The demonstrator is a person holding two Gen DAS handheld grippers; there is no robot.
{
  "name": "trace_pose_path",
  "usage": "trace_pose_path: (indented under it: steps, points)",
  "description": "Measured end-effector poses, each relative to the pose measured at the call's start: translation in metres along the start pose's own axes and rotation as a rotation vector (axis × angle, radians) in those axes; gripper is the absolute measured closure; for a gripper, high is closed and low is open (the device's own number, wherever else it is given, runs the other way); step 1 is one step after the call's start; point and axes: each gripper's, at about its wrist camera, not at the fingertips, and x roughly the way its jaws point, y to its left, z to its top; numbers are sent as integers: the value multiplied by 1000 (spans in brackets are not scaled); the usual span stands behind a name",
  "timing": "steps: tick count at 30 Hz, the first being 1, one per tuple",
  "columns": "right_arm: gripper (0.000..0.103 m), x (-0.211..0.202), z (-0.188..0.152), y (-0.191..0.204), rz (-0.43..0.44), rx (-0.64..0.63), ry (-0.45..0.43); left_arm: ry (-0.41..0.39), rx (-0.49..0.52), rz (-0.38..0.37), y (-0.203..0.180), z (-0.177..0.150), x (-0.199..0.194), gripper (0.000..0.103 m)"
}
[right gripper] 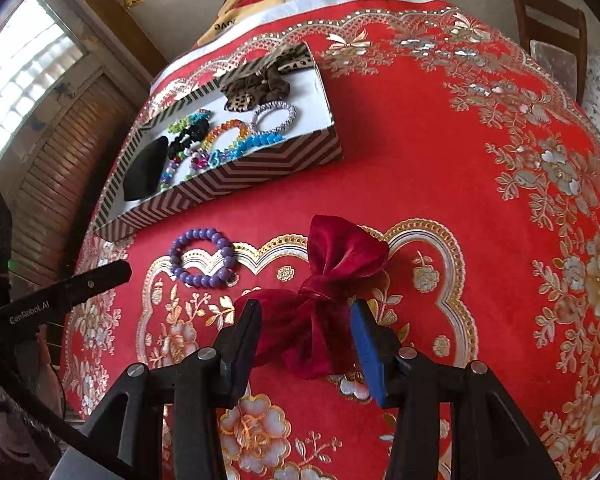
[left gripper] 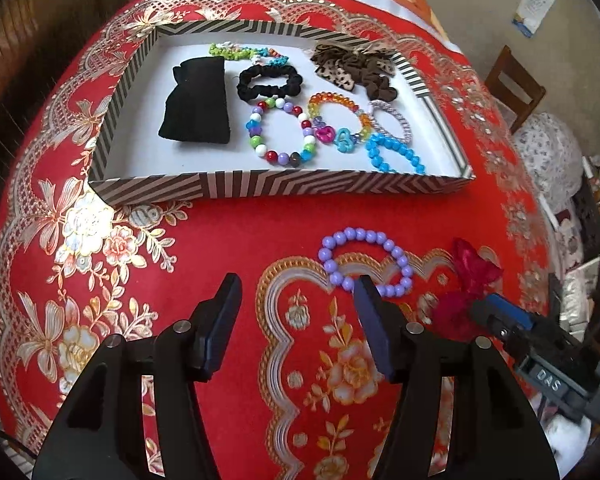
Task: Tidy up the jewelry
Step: 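Move left gripper to purple bead bracelet while right nears the red satin bow, then grasp purple bead bracelet with left gripper while right grasps the red satin bow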
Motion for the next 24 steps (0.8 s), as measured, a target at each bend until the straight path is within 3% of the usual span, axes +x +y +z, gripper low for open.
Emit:
trace_pose_path:
  steps: [8,24]
  points:
    - [55,13,6,7,-29,-14,-15,-1,30,86,-15,7,24,45]
    - [55,26,11,11,-80,-93,-33,22,86,144,-29,11,40,45]
